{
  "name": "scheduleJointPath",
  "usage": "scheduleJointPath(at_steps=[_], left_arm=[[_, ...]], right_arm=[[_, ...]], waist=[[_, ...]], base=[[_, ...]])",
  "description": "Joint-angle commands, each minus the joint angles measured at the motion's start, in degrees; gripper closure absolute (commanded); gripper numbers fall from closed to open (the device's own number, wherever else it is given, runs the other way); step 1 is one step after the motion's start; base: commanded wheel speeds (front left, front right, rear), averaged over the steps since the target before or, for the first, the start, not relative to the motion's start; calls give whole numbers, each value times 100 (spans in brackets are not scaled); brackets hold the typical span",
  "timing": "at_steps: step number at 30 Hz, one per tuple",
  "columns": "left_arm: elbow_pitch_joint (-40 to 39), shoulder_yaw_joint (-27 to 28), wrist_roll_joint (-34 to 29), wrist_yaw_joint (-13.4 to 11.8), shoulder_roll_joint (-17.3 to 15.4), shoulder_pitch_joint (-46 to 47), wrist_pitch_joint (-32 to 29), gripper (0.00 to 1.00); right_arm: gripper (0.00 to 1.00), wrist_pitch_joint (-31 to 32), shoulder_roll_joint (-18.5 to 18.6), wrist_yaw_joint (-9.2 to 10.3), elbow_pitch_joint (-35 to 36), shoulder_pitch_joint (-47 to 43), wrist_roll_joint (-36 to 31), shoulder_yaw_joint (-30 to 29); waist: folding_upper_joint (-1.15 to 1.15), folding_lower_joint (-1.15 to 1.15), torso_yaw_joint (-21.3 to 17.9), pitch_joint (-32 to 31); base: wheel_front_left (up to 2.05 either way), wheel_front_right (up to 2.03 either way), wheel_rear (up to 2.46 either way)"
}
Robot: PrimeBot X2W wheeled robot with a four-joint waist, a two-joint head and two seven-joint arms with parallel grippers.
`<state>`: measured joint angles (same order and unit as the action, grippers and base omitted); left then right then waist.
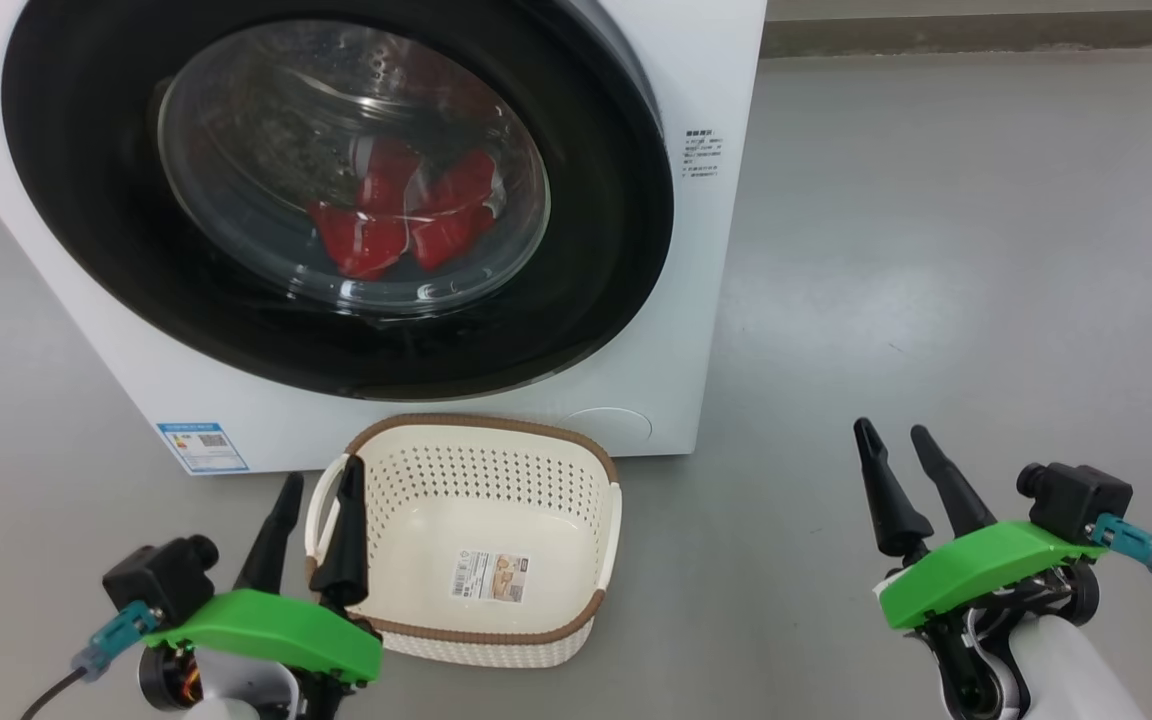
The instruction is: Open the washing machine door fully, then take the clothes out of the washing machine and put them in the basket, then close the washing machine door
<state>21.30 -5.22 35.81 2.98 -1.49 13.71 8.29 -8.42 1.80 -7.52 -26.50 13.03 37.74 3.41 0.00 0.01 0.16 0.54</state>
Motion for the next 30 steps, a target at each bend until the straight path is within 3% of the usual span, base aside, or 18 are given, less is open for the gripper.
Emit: scheduleJointPath(at_steps=[1,30], left_arm=[[-97,121,-218,-34,-115,297,110,0],[186,223,-1888,-141,-135,776,584,0]], right_arm=[[0,-100,53,2,121,370,-243,123],[0,-572,100,3,-6,792,-2070,227]], waist=[[0,0,6,0],[0,0,30,121]], base=[[0,0,0],[0,0,0]])
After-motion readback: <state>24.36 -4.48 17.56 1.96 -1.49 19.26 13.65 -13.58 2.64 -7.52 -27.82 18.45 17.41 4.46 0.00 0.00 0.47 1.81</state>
